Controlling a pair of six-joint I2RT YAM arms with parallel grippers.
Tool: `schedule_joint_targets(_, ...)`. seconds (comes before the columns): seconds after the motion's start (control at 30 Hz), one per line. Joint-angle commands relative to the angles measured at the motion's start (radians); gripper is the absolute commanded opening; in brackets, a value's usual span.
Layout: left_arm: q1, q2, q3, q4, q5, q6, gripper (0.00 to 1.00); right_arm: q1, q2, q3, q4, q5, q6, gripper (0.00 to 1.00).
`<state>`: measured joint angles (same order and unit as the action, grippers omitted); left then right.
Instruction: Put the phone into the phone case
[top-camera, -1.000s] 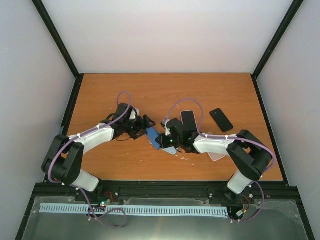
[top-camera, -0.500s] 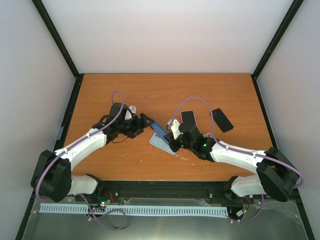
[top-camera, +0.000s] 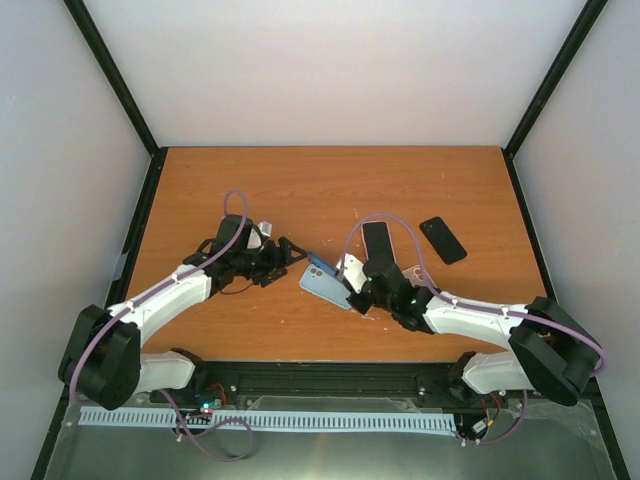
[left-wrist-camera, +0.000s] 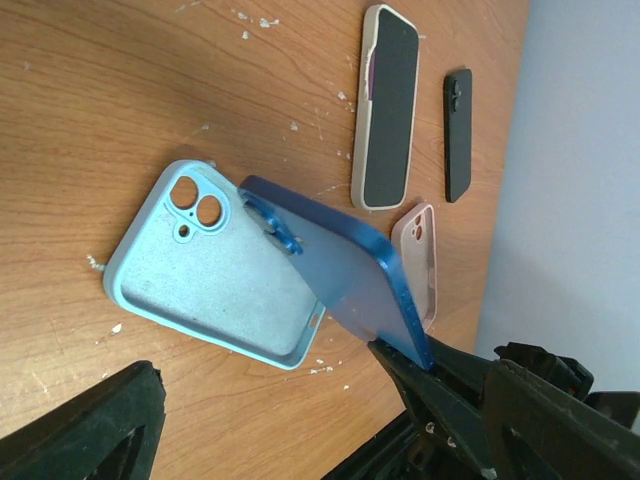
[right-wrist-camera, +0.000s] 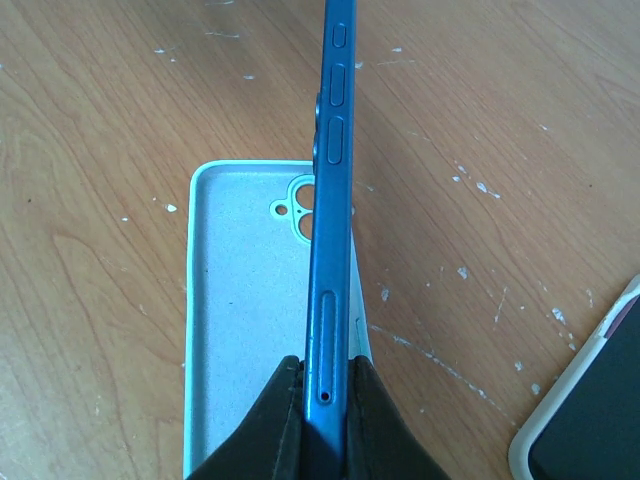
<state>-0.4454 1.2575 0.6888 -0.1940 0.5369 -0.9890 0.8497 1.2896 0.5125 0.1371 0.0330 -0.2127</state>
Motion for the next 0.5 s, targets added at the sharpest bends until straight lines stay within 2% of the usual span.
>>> schedule_joint_targets(0.0,-0.003,0.011,-0.003,0.069,0.041,-0.004,0.86,0.018,0.008,0.003,0.095,0.01,-0.081,0.04)
schedule_joint_targets(0.2,-0.003,0.025,-0.029,0.12,0.061,-0.023,0.84,0.054,0.05,0.011,0.085,0.044,-0.117,0.06)
schedule_joint_targets(0.37,-0.004,0.05,-0.007,0.097,0.035,0.008,0.83,0.081,0.101,0.033,0.083,0.092,-0.125,0.06)
schedule_joint_targets(0.47,-0.004,0.07,0.004,0.076,0.003,0.025,0.83,0.115,0.127,0.029,0.125,0.179,-0.144,0.06)
